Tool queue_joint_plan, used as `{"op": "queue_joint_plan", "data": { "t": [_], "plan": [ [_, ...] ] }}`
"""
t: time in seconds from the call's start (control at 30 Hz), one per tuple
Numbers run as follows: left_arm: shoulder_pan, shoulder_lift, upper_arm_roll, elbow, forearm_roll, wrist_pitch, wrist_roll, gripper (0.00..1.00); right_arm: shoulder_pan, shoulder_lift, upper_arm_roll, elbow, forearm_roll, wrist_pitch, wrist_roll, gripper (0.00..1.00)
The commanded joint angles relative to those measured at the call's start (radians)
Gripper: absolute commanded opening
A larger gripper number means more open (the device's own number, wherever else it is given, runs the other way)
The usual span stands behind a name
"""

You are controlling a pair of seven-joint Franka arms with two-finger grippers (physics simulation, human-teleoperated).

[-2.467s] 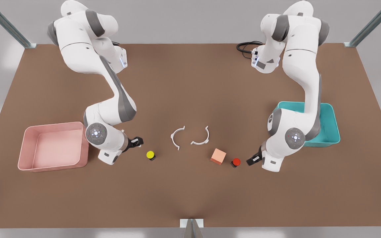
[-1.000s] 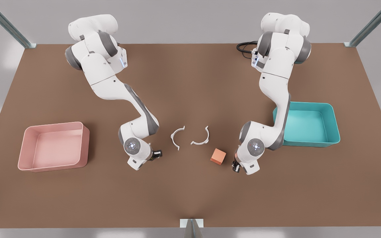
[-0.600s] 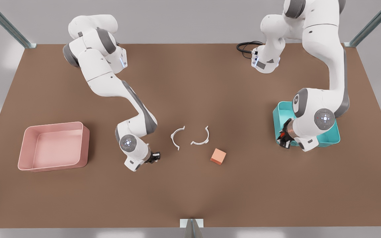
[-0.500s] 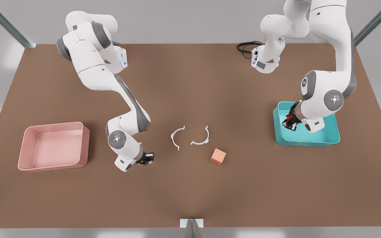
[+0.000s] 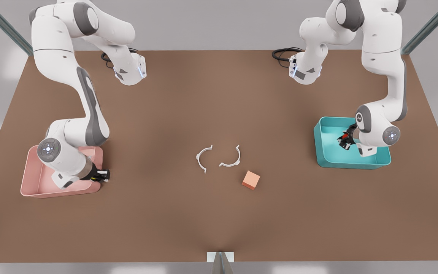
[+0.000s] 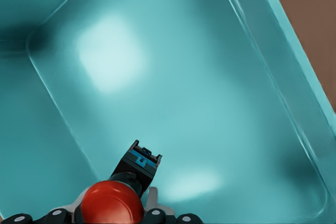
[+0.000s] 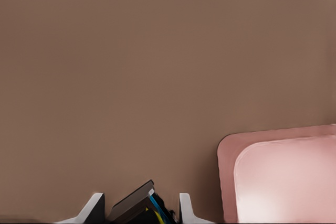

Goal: Place the red button in the blue storage box with the left arm, and place the yellow button in the pink storage box with the right arm

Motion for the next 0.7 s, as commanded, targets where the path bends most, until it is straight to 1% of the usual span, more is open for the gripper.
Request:
{"op": "queue_joint_plan", "data": {
  "t": [0.0,0.13,0.17,0.2,0.27,0.3,0.33,0.37,0.4,0.43,0.47,0.5,0.57,0.6,0.67],
  "plan": [
    [0.000,0.003,-0.001,0.001,-0.020,0.077,0.478,1.00,-0.041,-0.011,0.001,-0.022,-0.017,-0.040,-0.286,0.44],
    [-0.008,-0.034,-0.002,0.063,-0.014,-0.061,0.477,1.00,-0.118,0.016,-0.001,-0.029,-0.017,-0.024,-0.403,0.44],
    [-0.011,-0.058,-0.004,0.096,-0.009,-0.137,0.475,1.00,-0.142,0.029,-0.001,-0.028,-0.017,-0.014,-0.444,0.44],
    [-0.011,-0.075,-0.005,0.192,0.020,-0.274,0.472,1.00,-0.170,0.054,-0.001,-0.028,-0.016,0.006,-0.496,0.43],
    [-0.058,-0.063,-0.009,0.411,0.046,-0.469,0.540,1.00,-0.213,0.054,-0.002,-0.025,-0.017,0.026,-0.565,0.44],
    [-0.061,-0.062,-0.010,0.518,0.041,-0.513,0.658,1.00,-0.234,0.069,-0.002,-0.020,-0.017,0.049,-0.599,0.44],
    [-0.069,-0.063,-0.041,0.592,0.041,-0.513,0.764,1.00,-0.240,0.078,-0.002,-0.020,-0.017,0.054,-0.613,0.45],
    [-0.074,-0.065,-0.059,0.655,0.038,-0.519,0.798,1.00,-0.243,0.082,-0.004,-0.020,-0.017,0.049,-0.614,0.46],
    [-0.067,-0.072,-0.090,0.724,0.041,-0.576,0.798,1.00,-0.251,0.083,-0.004,-0.025,-0.017,0.040,-0.617,0.47],
    [0.034,-0.124,-0.231,0.729,0.051,-0.576,0.794,1.00,-0.256,0.083,-0.004,-0.026,-0.017,0.014,-0.616,0.47],
    [0.035,-0.147,-0.236,0.729,0.054,-0.576,0.791,1.00,-0.256,0.091,-0.004,-0.026,-0.017,0.011,-0.616,0.51],
    [0.035,-0.175,-0.240,0.729,0.093,-0.578,0.794,1.00,-0.271,0.109,-0.008,-0.025,-0.019,0.020,-0.617,0.52],
    [0.032,-0.174,-0.240,0.729,0.093,-0.591,0.793,1.00,-0.276,0.140,-0.010,-0.022,-0.022,0.037,-0.619,0.52],
    [0.034,-0.172,-0.240,0.729,0.090,-0.591,0.798,1.00,-0.276,0.152,-0.011,-0.022,-0.022,0.040,-0.619,0.56],
    [0.034,-0.174,-0.239,0.729,0.090,-0.591,0.801,1.00,-0.288,0.178,-0.011,-0.023,-0.022,0.036,-0.619,0.56]
  ]
}}
